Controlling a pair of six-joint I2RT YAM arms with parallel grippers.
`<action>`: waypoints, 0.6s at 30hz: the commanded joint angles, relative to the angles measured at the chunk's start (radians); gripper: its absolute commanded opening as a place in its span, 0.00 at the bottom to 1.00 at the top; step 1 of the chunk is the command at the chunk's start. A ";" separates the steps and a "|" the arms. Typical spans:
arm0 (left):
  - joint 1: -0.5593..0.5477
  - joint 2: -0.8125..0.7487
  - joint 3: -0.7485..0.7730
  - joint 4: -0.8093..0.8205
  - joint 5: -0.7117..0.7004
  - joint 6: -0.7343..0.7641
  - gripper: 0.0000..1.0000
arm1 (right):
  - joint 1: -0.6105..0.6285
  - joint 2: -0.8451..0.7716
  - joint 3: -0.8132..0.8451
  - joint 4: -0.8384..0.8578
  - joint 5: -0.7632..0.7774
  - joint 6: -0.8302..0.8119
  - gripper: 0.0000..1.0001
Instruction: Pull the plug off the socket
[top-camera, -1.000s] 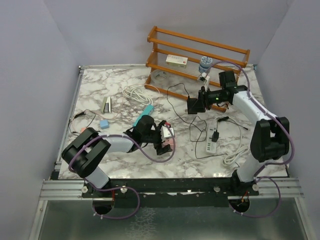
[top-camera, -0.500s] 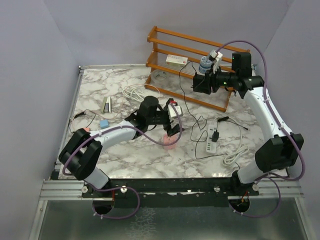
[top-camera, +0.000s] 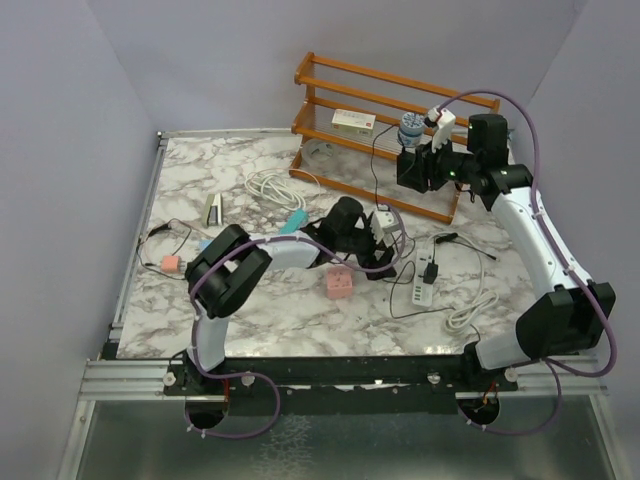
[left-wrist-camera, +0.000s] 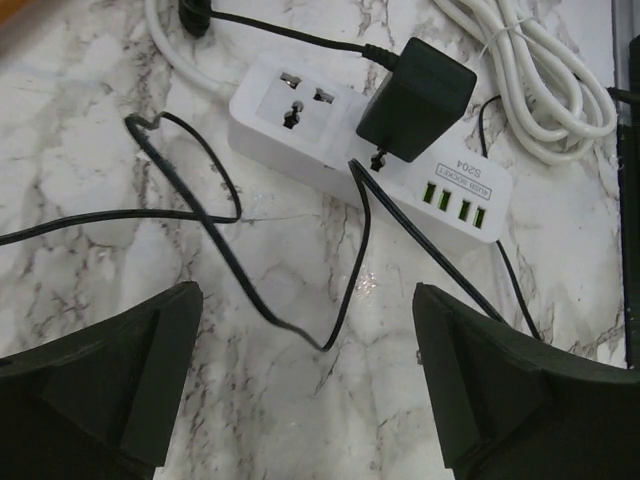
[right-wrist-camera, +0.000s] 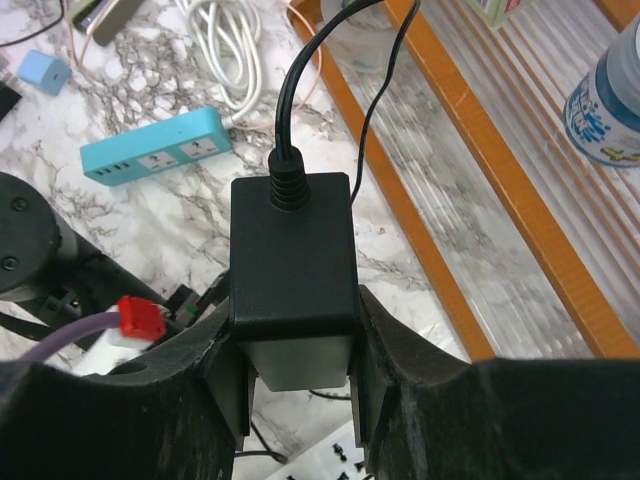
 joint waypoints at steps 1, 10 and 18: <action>-0.024 0.094 0.073 0.040 0.096 -0.161 0.85 | 0.001 -0.039 -0.038 0.022 0.051 -0.005 0.00; 0.097 0.003 0.111 -0.015 0.187 -0.181 0.00 | 0.001 -0.074 -0.083 0.022 0.094 -0.017 0.00; 0.347 -0.321 0.211 -0.264 0.268 -0.183 0.00 | 0.001 -0.078 -0.031 0.012 0.078 -0.022 0.01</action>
